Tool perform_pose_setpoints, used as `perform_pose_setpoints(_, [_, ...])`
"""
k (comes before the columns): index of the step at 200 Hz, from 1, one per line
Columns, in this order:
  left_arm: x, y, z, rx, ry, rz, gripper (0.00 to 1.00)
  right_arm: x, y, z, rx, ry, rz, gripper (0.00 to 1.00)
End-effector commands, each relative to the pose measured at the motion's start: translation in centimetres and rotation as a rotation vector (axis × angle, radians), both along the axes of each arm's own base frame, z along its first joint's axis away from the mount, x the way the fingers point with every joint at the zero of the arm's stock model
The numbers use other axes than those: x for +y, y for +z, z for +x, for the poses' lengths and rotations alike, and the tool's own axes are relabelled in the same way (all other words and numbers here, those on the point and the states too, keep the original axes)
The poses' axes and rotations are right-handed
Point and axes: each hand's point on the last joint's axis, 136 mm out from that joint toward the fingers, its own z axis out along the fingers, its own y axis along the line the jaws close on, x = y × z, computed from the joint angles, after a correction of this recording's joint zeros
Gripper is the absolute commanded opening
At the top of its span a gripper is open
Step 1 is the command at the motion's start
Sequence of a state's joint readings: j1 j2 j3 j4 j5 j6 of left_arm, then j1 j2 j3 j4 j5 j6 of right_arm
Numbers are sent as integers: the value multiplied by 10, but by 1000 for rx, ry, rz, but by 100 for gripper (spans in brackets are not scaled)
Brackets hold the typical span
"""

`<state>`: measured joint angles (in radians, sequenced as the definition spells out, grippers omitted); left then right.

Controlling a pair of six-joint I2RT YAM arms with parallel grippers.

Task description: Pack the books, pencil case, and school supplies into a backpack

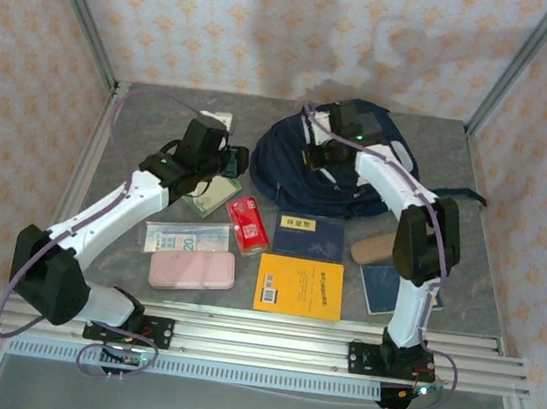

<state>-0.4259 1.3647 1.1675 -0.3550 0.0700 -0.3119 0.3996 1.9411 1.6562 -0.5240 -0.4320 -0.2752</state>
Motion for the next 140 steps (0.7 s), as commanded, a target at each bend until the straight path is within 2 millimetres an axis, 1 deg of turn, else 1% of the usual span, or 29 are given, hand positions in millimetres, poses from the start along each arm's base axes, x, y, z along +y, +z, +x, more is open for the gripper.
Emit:
perform_pose_setpoints(1, [-16,14,-4,-62,-109,103,53,11,70,-8,-89,70,180,0])
perform_pose_setpoints(7, [-27,12,-8,-74,-165,143,53,12,76,-9,-86,70,211,0])
perform_pose_setpoints(15, [-37,9,-14,-89,-216,219,52,12,83,-10,-85,69,247,0])
perform_pose_setpoints(25, [-41,5,-15,-90,-237,269,48,12,95,-13,-82,71,299,0])
perform_pose_setpoints(38, [-43,-2,-14,-58,-234,255,45,12,108,-16,-85,79,344,0])
perform_pose_setpoints(54, [-61,-16,-21,-12,-350,228,47,10,118,-19,-93,74,365,0])
perform_pose_setpoints(66, [-74,-24,-23,1,-401,187,47,9,125,-21,-100,74,383,0])
perform_pose_setpoints(77, [-80,-32,-21,15,-408,162,47,7,128,-21,-104,65,390,0])
perform_pose_setpoints(102, [-85,-44,-13,39,-381,161,47,5,133,-22,-110,49,404,0])
perform_pose_setpoints(121, [-89,-50,-10,57,-372,175,47,5,137,-22,-109,46,420,0])
perform_pose_setpoints(140, [-94,-52,-9,58,-367,177,49,6,138,-23,-104,48,433,0])
